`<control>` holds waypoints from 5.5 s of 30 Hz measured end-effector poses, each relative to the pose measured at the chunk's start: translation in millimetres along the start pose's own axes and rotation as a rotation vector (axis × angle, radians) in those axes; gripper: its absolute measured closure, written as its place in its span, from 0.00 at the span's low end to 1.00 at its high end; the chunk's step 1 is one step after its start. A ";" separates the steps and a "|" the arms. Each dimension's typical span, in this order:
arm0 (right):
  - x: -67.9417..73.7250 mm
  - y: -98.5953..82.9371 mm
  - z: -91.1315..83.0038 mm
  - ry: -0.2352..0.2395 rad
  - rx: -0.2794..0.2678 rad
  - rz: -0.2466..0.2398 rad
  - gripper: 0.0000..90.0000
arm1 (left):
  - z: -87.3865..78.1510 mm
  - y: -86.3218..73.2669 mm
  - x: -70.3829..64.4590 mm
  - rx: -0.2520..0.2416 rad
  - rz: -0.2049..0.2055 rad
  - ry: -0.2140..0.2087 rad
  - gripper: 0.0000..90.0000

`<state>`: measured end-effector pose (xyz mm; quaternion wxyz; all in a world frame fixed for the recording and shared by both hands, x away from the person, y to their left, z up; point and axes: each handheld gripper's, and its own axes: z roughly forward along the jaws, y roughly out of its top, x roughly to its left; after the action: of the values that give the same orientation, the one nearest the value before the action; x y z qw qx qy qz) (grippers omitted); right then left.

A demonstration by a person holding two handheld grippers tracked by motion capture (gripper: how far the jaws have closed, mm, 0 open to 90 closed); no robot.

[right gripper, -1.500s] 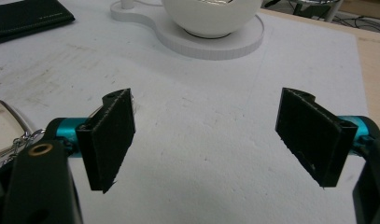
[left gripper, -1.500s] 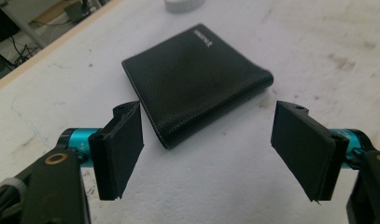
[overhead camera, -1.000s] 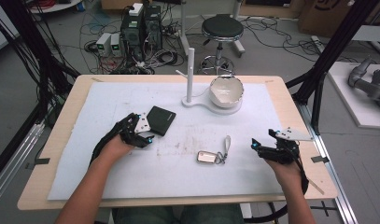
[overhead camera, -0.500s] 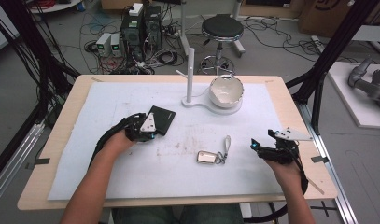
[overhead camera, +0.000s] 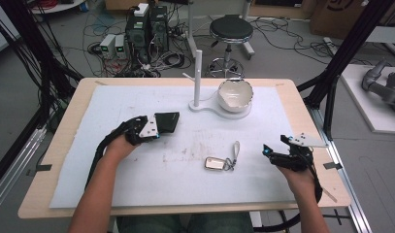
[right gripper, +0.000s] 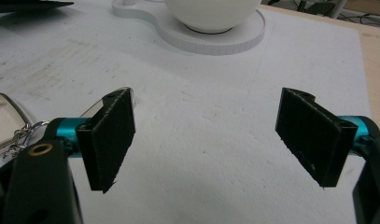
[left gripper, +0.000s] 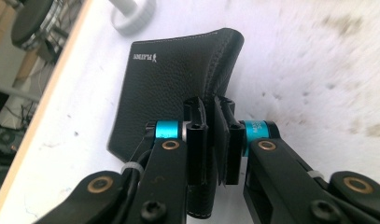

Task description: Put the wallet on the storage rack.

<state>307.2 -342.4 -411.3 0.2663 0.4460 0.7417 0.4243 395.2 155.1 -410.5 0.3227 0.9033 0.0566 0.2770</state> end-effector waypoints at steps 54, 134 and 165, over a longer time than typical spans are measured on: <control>123.0 63.7 -5.4 0.379 -0.263 -0.572 0.20 | -65.5 62.7 -52.0 -0.491 -0.008 -0.328 0.93; -6.1 117.5 133.9 0.043 -0.196 -0.234 0.91 | -88.1 0.9 -25.8 -0.568 -0.339 -0.035 0.31; -8.6 108.3 152.1 -0.008 -0.224 -0.224 0.62 | -82.5 2.8 -29.4 -0.569 -0.328 -0.058 0.31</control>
<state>476.0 -264.1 -393.1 0.3629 0.3295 0.7339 0.4702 326.0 190.2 -369.8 0.6041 0.7632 0.1124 0.2001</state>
